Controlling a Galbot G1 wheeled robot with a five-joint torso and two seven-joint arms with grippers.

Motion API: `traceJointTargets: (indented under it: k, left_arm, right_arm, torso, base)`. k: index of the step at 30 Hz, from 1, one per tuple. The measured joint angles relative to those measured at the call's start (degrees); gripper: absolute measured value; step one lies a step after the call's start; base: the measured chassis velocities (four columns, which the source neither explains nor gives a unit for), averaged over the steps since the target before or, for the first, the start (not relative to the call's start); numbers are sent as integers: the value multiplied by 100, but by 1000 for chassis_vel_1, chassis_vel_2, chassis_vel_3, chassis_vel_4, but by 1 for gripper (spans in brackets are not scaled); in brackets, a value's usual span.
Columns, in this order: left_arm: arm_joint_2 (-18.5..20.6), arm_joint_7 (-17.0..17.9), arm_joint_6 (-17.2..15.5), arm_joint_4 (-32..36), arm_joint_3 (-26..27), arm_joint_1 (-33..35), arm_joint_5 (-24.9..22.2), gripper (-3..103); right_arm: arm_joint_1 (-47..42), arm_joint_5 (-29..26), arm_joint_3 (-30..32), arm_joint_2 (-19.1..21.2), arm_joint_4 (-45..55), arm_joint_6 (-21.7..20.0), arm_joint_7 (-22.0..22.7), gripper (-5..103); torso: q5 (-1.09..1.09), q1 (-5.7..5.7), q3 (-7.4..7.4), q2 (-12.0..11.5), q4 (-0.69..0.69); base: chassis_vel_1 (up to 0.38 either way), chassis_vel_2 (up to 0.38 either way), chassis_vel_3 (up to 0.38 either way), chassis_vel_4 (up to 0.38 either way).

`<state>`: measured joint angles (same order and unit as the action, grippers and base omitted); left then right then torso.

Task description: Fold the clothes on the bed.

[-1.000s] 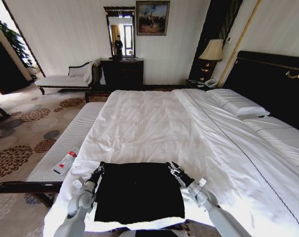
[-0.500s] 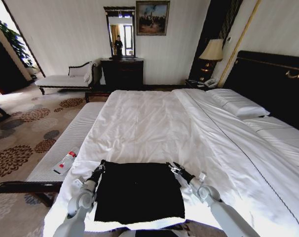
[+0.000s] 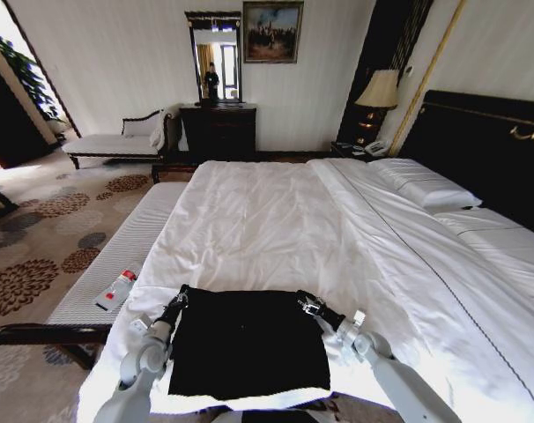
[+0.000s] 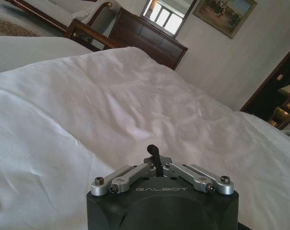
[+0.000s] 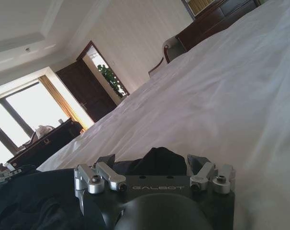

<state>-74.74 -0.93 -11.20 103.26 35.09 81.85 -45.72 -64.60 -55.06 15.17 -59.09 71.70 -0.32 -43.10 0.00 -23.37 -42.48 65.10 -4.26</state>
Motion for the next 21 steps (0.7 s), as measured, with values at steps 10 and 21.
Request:
traceJointTargets:
  k: [10,21]
  left_arm:
    - [13,10,12,-48,-13,-20,25,1]
    - [-24,18,44,4,-23,-22,23,1]
  right_arm:
    - [28,12,-28,-48,-58,126,-78,51]
    - [-118,8,73,-127,155,598,-49,8]
  torso:
    - [0,0,0,0,0]
    - [1,0,0,0,0]
  base:
    - [0,0,0,0]
    - [0,0,0,0]
